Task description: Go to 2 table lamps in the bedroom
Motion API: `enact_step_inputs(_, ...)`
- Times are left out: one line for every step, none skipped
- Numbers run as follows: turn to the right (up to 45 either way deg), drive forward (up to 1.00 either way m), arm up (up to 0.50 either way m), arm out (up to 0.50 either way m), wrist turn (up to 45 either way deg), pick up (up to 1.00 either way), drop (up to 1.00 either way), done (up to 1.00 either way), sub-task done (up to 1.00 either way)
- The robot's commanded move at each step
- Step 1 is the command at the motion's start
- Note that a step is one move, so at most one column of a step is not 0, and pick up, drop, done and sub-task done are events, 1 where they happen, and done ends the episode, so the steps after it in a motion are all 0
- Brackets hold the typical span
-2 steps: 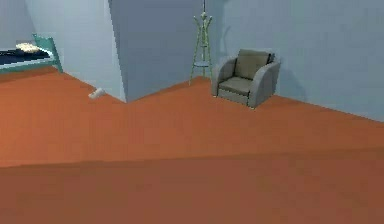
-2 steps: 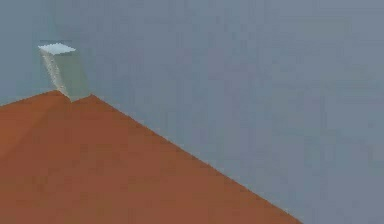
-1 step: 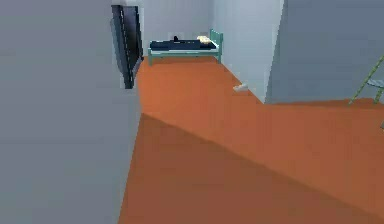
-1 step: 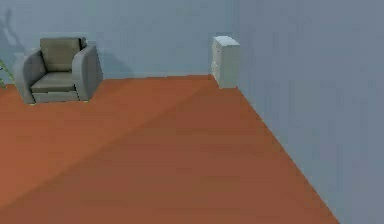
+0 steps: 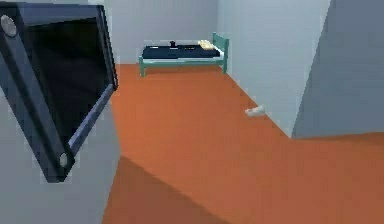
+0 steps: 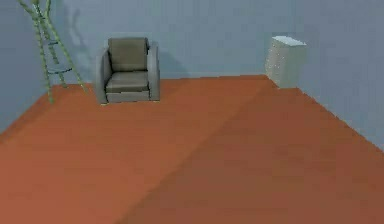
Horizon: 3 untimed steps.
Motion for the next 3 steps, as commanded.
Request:
enact_step_inputs(0.0, 1.0, 0.0, 0.0, 0.0, 0.0, 0.0, 0.0, 0.0)
enact_step_inputs(-3.0, 0.0, 0.0, 0.0, 0.0, 0.0, 0.0, 0.0, 0.0)
enact_step_inputs(0.0, 0.95, 0.0, 0.0, 0.0, 0.0, 0.0, 0.0, 0.0)
